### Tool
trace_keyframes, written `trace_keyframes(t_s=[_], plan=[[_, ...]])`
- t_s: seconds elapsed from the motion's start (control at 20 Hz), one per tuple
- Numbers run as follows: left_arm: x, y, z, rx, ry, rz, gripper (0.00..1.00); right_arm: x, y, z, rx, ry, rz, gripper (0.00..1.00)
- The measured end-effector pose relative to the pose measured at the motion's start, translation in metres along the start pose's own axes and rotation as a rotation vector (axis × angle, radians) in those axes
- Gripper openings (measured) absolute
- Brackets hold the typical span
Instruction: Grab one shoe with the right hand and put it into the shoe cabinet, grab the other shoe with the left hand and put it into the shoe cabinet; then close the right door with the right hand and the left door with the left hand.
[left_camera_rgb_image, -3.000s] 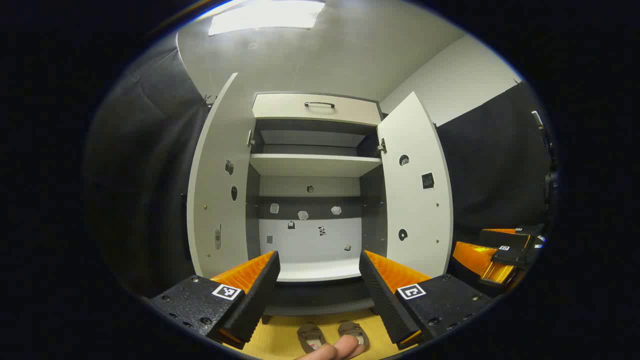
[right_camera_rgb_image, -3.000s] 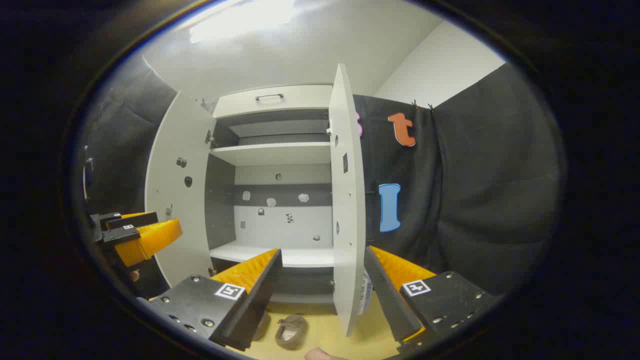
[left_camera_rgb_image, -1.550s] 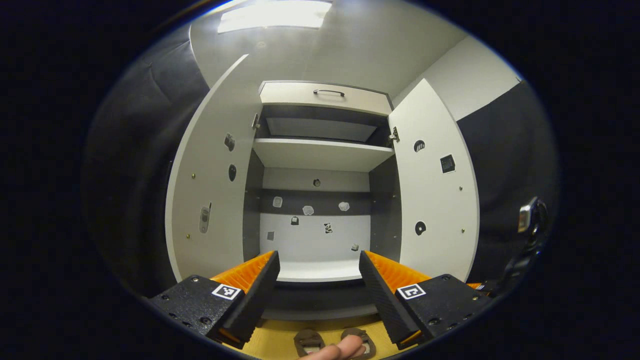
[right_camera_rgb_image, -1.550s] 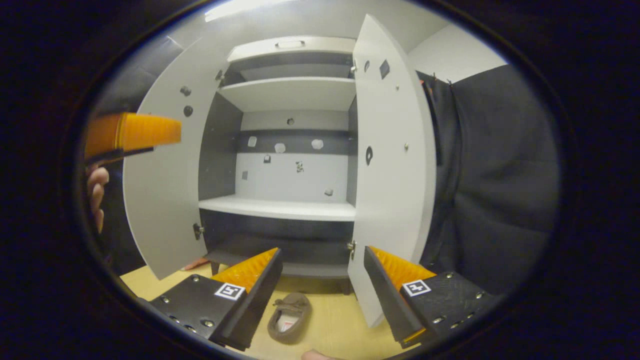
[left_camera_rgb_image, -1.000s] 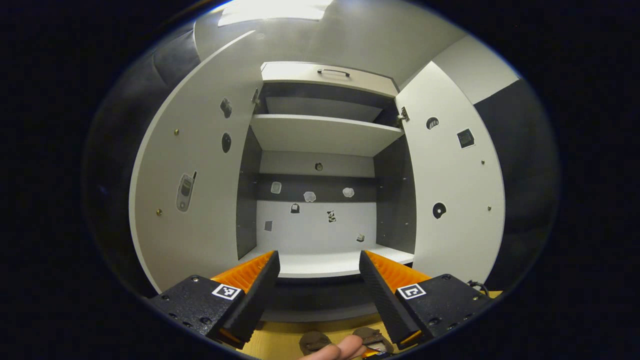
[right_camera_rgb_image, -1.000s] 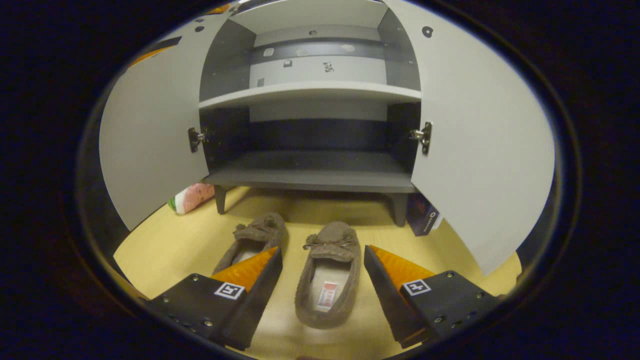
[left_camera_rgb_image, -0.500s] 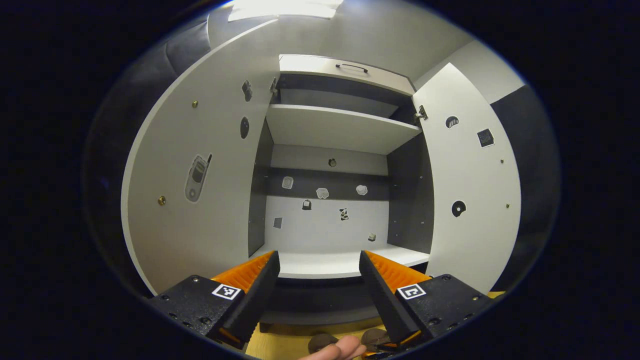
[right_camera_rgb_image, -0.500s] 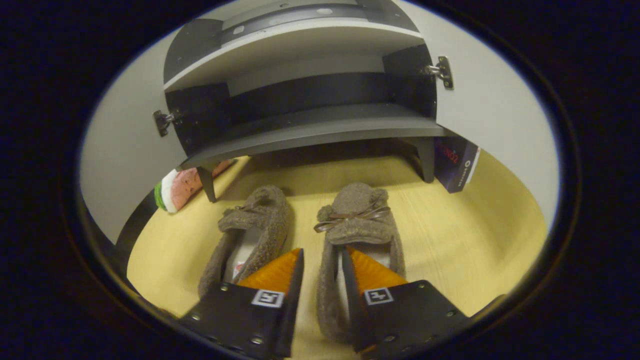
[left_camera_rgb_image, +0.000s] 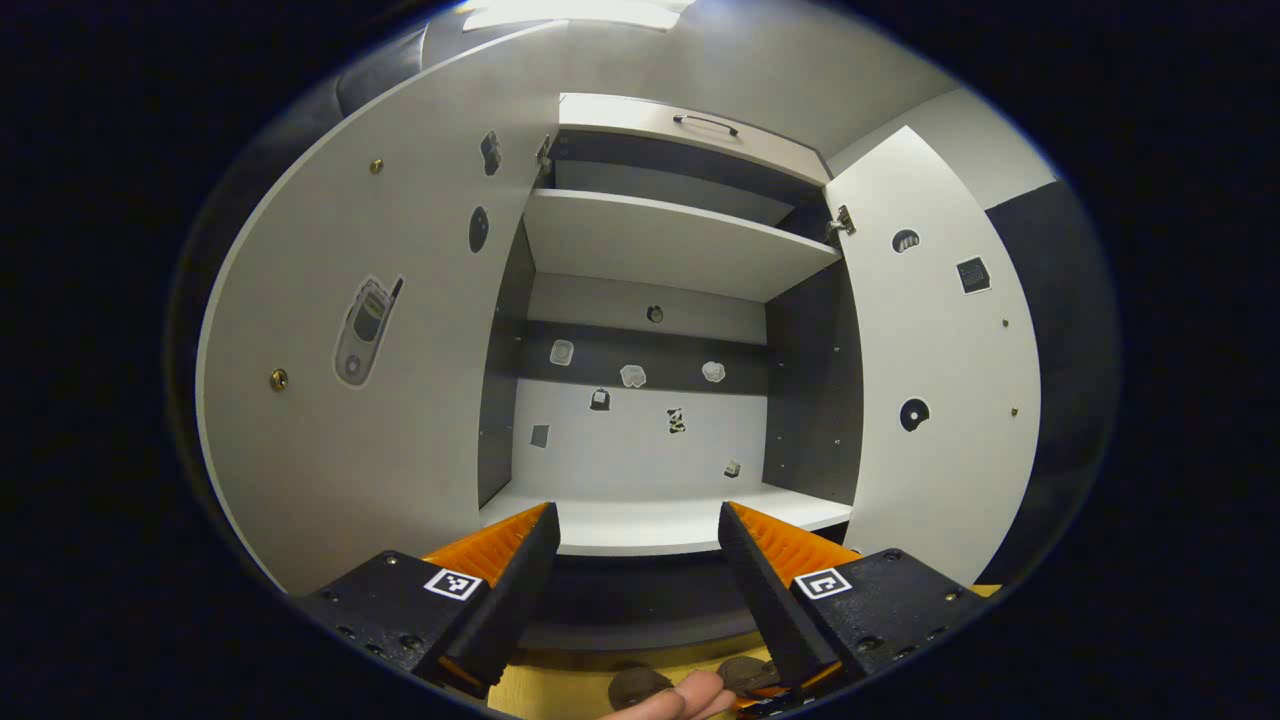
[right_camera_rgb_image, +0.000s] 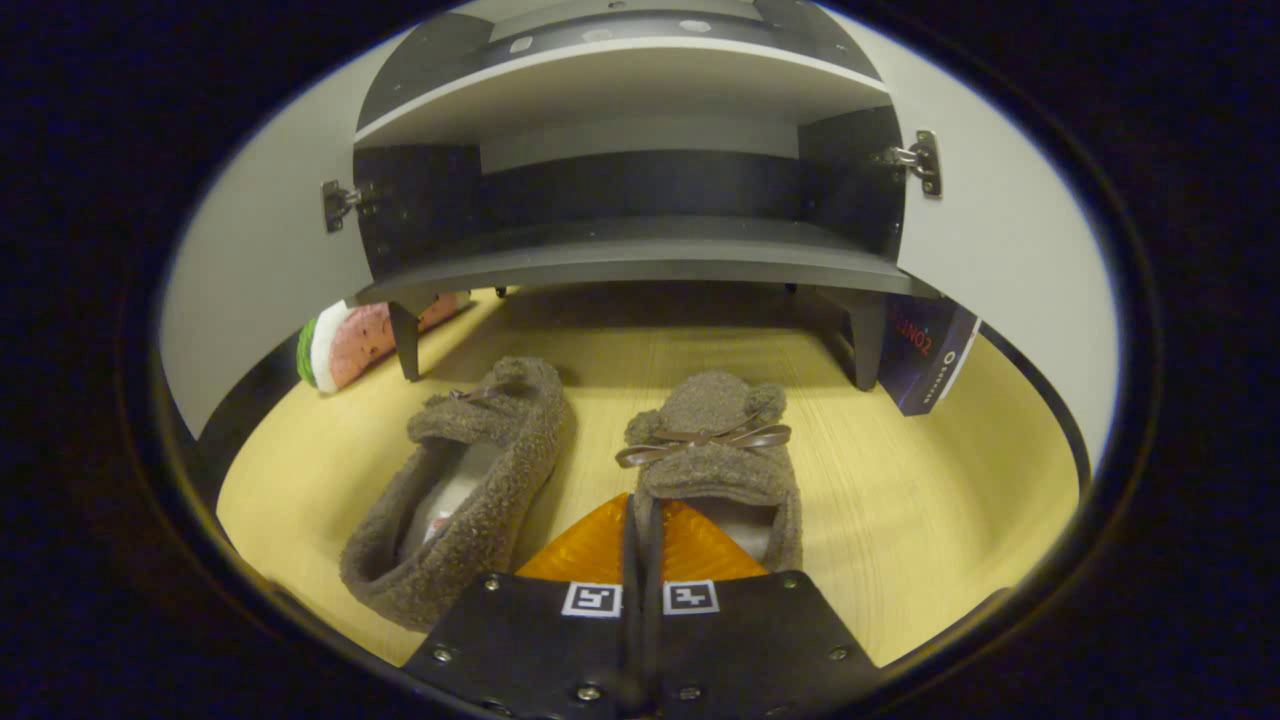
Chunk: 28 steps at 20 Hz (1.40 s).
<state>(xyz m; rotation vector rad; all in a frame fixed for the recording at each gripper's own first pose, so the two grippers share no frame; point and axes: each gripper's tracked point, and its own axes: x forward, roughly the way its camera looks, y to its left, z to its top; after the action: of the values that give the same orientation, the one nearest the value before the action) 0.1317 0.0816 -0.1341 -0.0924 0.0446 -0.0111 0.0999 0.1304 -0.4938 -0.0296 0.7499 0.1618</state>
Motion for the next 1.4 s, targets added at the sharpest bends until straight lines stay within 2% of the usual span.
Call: trace_keyframes(t_s=[0.25, 0.35, 0.55, 0.8, 1.05, 1.25, 1.4], plan=[[0.014, 0.003, -0.015, 0.021, 0.038, 0.009, 0.98, -0.022, -0.005, 0.023, 0.008, -0.07, 0.03, 0.01], [0.015, 0.006, -0.015, 0.03, 0.037, 0.023, 0.98, -0.037, -0.002, 0.036, 0.034, -0.087, 0.065, 0.01], [0.013, 0.01, -0.009, 0.04, 0.018, 0.029, 0.98, -0.077, -0.008, 0.078, 0.036, -0.15, 0.081, 0.01], [0.017, 0.014, -0.011, 0.021, 0.029, 0.013, 0.98, -0.145, -0.015, 0.176, 0.046, -0.314, 0.091, 0.01], [0.026, 0.019, -0.022, 0.018, 0.067, 0.017, 0.98, -0.19, -0.004, 0.285, -0.07, -0.453, 0.064, 0.01], [0.026, 0.023, -0.023, 0.006, 0.071, 0.015, 0.98, -0.183, 0.0, 0.365, -0.126, -0.473, 0.032, 0.01], [0.026, 0.027, -0.023, -0.001, 0.071, 0.019, 0.98, -0.16, -0.005, 0.407, -0.144, -0.429, -0.015, 0.01]])
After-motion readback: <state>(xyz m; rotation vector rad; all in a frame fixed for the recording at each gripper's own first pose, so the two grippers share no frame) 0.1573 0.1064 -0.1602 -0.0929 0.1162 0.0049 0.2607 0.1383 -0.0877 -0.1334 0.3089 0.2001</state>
